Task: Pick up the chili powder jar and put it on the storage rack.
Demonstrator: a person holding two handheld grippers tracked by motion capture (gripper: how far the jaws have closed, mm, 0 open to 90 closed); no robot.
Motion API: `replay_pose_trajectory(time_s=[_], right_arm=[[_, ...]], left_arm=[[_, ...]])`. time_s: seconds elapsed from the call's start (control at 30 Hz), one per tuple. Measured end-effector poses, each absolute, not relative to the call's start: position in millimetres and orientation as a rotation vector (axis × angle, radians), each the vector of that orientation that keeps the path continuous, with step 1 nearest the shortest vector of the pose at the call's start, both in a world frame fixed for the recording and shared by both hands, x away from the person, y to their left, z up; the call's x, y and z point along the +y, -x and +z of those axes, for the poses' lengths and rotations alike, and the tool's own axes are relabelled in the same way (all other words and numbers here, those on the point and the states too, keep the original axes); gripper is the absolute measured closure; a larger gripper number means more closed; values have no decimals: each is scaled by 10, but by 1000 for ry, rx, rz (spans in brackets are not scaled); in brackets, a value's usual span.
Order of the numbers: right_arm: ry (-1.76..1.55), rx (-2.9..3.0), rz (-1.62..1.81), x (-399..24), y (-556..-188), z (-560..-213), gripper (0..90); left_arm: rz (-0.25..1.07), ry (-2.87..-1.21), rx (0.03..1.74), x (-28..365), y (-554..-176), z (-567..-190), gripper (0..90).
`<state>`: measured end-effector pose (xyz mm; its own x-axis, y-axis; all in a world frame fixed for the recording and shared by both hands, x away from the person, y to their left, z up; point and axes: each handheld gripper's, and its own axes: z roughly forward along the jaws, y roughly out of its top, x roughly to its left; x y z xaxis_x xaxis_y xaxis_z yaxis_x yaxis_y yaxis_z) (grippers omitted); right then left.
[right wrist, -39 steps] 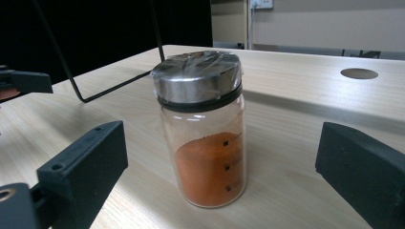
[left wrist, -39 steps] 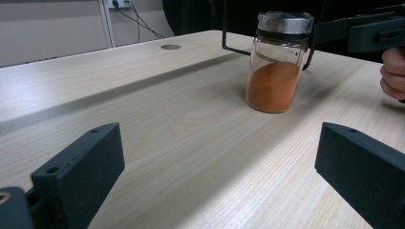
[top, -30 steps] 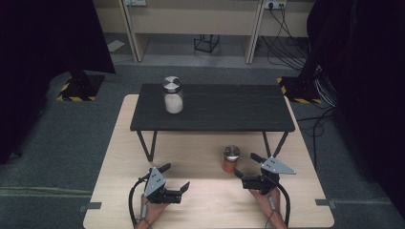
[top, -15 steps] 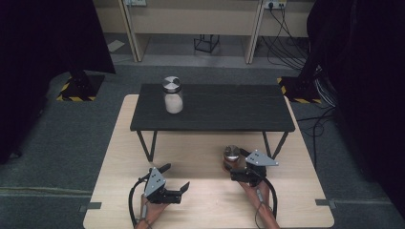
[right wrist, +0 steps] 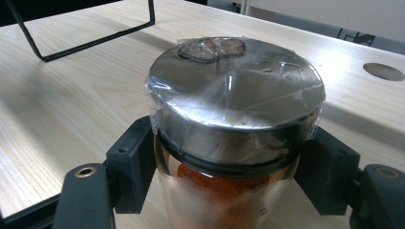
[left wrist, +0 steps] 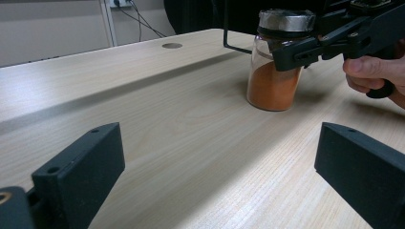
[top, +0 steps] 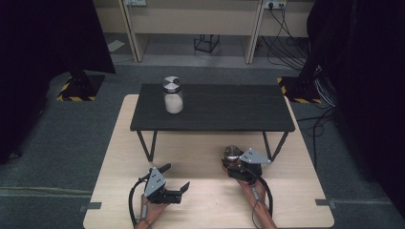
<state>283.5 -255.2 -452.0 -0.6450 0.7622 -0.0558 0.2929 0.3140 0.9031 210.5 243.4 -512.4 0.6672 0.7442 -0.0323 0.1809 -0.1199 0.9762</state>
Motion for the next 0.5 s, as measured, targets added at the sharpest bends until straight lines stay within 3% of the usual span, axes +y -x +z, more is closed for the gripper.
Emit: replay_pose_trajectory(time_s=[0.3, 0.5], right_arm=[[-965, 2062, 1313, -2583, -2745, -4484, 309], [-911, 2055, 1330, -2652, -2623, -4249, 309]], left_arm=[[571, -1656, 764, 2434, -2105, -5123, 24], [571, -1657, 764, 2433, -2106, -5124, 25]])
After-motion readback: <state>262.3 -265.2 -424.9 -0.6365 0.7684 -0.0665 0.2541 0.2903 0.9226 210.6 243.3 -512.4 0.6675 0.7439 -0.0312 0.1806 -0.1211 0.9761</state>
